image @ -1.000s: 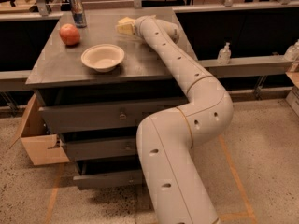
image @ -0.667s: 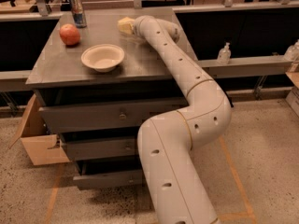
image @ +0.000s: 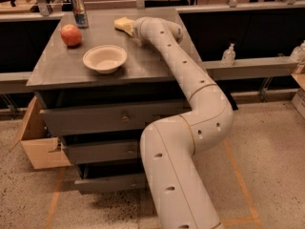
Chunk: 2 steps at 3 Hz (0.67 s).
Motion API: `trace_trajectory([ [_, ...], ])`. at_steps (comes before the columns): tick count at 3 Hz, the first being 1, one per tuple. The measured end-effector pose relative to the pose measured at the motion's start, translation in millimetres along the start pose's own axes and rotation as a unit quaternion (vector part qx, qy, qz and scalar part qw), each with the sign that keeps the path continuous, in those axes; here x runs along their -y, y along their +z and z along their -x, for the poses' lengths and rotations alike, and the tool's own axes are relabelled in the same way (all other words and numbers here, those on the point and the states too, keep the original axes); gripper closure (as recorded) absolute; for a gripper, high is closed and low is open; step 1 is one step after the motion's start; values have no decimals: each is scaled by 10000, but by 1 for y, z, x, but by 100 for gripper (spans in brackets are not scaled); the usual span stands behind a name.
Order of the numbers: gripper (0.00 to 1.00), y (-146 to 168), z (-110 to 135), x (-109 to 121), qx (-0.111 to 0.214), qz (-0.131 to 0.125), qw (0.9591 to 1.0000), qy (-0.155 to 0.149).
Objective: Move sponge near paper bowl
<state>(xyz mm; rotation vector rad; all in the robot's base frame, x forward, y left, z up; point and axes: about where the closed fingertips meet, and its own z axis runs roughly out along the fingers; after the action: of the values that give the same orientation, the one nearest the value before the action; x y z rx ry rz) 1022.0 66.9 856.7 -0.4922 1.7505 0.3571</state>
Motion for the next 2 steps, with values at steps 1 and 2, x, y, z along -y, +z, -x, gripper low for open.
trace_trajectory([
  [1, 93, 1, -1, -8, -42, 131, 9999, -86],
  [2, 100, -6, 11, -17, -24, 298, 9994, -201],
])
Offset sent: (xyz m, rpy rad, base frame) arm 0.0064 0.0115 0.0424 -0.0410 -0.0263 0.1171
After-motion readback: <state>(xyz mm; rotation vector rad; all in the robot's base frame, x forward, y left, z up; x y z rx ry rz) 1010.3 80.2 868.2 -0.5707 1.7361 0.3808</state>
